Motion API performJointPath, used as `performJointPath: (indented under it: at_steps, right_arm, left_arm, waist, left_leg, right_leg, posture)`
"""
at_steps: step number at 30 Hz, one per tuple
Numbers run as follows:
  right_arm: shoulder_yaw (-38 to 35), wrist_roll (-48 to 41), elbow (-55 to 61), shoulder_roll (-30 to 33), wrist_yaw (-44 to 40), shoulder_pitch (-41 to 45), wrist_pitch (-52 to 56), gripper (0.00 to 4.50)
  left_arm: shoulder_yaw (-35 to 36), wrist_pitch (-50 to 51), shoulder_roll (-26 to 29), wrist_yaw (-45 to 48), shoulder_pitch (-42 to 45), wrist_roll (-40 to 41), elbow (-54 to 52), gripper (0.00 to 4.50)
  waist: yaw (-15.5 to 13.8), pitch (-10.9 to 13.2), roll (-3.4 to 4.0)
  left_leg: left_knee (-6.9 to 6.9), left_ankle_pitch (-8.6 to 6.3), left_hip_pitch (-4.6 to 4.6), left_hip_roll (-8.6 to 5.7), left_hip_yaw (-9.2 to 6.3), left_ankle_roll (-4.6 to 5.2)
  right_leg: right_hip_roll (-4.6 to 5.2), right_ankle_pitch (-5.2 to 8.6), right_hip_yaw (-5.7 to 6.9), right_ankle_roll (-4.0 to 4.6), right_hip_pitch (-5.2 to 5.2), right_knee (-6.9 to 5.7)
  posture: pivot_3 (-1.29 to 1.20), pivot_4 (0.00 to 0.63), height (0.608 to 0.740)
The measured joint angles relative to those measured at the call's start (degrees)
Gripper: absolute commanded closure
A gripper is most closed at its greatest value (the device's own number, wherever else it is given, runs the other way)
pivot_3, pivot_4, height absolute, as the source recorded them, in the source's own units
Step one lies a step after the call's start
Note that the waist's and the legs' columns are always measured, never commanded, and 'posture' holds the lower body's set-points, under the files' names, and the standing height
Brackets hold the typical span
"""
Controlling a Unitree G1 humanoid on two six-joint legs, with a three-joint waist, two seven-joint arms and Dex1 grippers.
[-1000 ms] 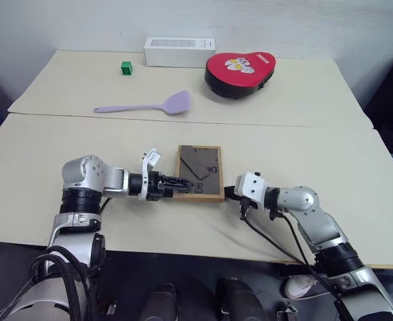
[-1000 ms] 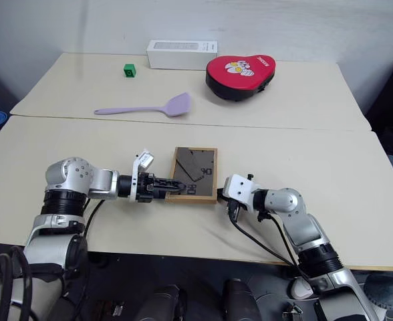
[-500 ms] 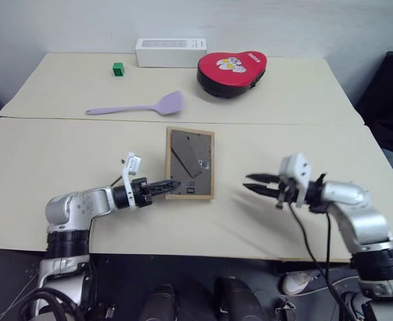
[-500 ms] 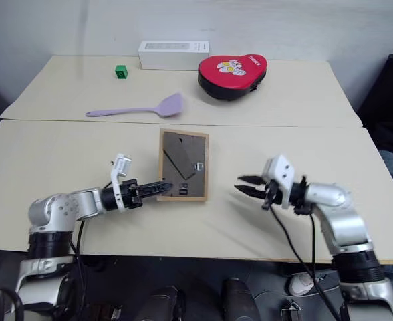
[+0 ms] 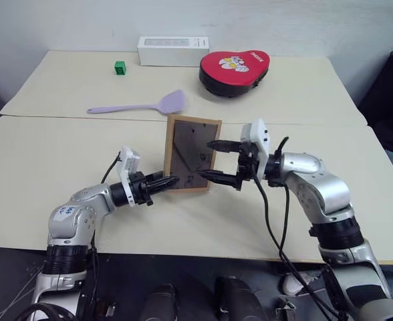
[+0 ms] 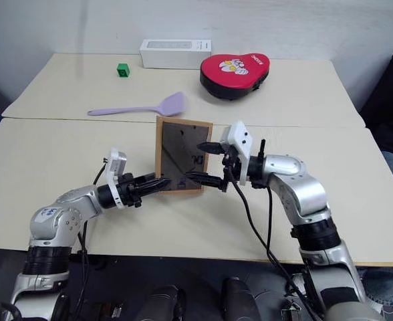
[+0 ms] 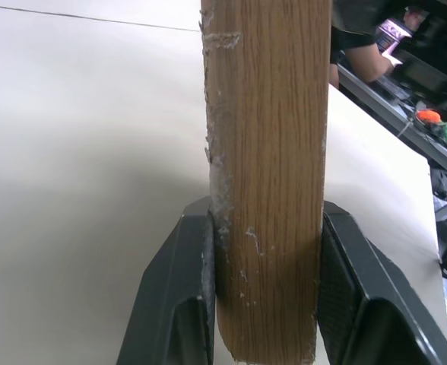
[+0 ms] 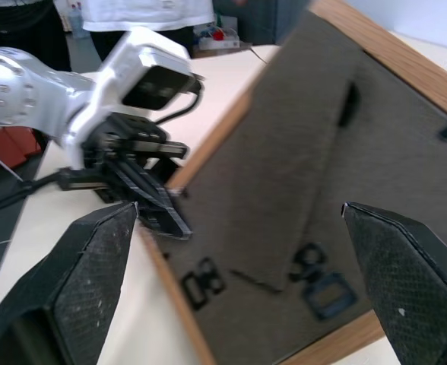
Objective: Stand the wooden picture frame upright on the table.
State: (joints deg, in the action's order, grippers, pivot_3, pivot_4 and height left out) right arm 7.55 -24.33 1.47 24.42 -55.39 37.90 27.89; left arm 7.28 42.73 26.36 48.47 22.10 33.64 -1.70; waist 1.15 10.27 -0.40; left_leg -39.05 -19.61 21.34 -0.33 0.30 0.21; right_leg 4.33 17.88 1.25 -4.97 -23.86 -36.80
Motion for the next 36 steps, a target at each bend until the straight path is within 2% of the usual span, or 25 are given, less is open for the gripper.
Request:
performJointPath:
  at_steps: [8,13,17,25,28,32,34,35,36]
  right_arm:
    - [1.3,1.3,-3.3,-4.5,-0.9,2.5,-2.9,0.04]
    - [2.3,1.0,-2.8,-4.8,-3.0,2.6,-2.5,0.04]
    - [2.6,-0.4,1.0,-3.1,-6.6,1.7,-1.6,0.04]
    - [0.9,-0.6,4.2,5.8,-13.7,-5.3,-6.5,0.04]
    - [-0.4,1.1,3.3,7.3,-14.7,-6.7,-13.8,0.04]
    - [-6.0,5.3,-6.6,7.6,-14.1,-6.6,-33.3,0.04]
    - [-6.7,6.9,-9.5,7.7,-13.9,-6.0,-39.4,0.04]
    - [-6.6,8.9,-11.7,7.7,-13.9,-5.2,-45.5,0.04]
    - [-6.5,13.0,-15.4,7.8,-12.8,-3.8,-54.9,0.04]
  left_arm:
    - [0.0,-0.4,0.1,-0.1,-0.3,0.0,0.0,3.25]
    - [0.2,1.2,-0.4,-0.2,-0.3,1.3,-0.1,3.25]
    - [0.3,4.4,-0.4,0.0,-0.3,3.7,-0.4,3.25]
    - [1.5,12.1,-0.3,-0.1,0.2,9.3,-0.3,3.25]
    - [5.0,22.8,-1.0,-3.5,3.4,17.1,2.4,3.25]
    - [15.3,42.1,2.2,-10.8,11.6,27.8,9.6,3.25]
    - [14.9,45.5,4.0,-12.6,12.6,30.4,12.0,3.25]
    - [11.9,47.1,7.1,-13.9,13.2,33.6,14.7,3.25]
    - [6.2,48.8,12.5,-15.3,13.6,38.2,17.6,3.25]
  waist:
    - [0.3,0.0,0.0]
    - [0.2,0.0,0.0]
    - [0.3,0.0,0.0]
    - [0.3,0.0,-0.01]
    - [0.3,0.0,-0.05]
    - [0.4,0.1,-0.13]
    - [0.5,0.1,-0.12]
    - [0.6,0.1,-0.19]
    - [0.9,0.1,-0.21]
  left_leg:
    - [0.0,0.0,-0.02,0.0,0.0,0.0]
    - [0.0,-0.01,0.0,0.0,-0.01,0.02]
    - [0.03,-0.02,0.0,0.01,-0.03,0.02]
    - [0.03,-0.03,0.0,0.01,-0.02,0.04]
    - [-0.02,-0.03,0.0,0.01,-0.03,0.04]
    - [0.03,-0.02,-0.08,0.0,0.03,0.03]
    - [0.06,-0.02,-0.11,0.0,0.05,0.03]
    - [0.05,-0.02,-0.1,0.02,0.05,0.0]
    - [0.06,-0.02,-0.12,0.03,0.05,-0.03]
  right_leg:
    - [0.0,0.0,0.0,0.0,0.0,-0.05]
    - [0.0,0.0,0.0,0.0,0.01,-0.02]
    - [0.0,0.0,0.0,0.0,0.0,-0.01]
    - [-0.01,0.0,0.0,0.0,0.01,0.03]
    - [-0.01,0.0,-0.01,-0.01,0.01,-0.02]
    - [-0.04,0.01,-0.02,-0.02,0.02,-0.07]
    - [-0.04,0.01,-0.03,-0.02,0.02,-0.06]
    - [-0.06,0.01,-0.03,-0.02,0.01,-0.04]
    - [-0.07,0.01,-0.09,-0.02,0.0,-0.08]
  posture:
    - [0.0,0.15,0.74]
    - [0.0,0.15,0.74]
    - [0.0,0.15,0.74]
    - [0.0,0.15,0.74]
    - [0.0,0.15,0.74]
    - [0.0,0.15,0.74]
    - [0.0,0.15,0.74]
    - [0.0,0.15,0.74]
    - [0.0,0.15,0.74]
